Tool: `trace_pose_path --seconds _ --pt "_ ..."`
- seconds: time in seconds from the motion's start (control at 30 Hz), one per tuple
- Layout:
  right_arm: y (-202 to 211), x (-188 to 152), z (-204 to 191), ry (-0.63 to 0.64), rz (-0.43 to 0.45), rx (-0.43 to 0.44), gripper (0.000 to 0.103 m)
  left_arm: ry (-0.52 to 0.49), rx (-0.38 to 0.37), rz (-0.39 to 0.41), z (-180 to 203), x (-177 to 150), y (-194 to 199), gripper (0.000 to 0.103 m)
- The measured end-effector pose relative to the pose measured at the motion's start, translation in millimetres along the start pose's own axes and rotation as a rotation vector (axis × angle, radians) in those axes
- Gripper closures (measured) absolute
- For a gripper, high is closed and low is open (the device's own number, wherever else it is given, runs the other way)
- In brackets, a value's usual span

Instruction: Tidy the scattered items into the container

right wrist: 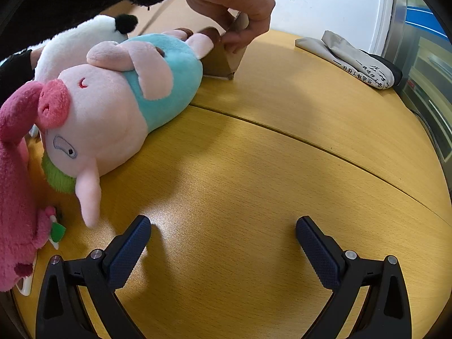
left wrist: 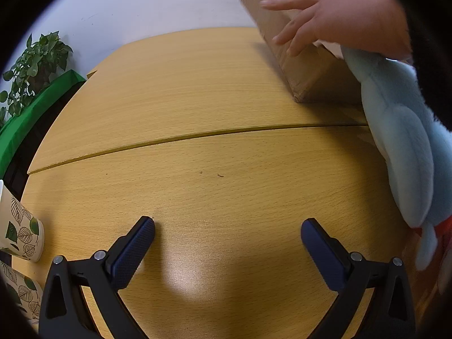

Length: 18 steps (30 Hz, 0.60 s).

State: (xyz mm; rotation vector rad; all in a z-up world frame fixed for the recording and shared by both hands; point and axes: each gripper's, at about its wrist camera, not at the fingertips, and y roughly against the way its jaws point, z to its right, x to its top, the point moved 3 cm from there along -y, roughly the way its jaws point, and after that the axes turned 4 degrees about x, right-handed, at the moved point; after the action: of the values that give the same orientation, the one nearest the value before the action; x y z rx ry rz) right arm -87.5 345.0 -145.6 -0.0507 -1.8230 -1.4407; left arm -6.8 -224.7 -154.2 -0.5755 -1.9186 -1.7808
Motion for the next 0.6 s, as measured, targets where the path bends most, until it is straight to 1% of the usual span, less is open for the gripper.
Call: trace_pose_path --seconds 0.6 --pt "-0.5 0.5 -0.3 -0.001 0.000 0.000 0.000 0.000 0.001 0.000 10.4 -8.0 6.2 0.000"
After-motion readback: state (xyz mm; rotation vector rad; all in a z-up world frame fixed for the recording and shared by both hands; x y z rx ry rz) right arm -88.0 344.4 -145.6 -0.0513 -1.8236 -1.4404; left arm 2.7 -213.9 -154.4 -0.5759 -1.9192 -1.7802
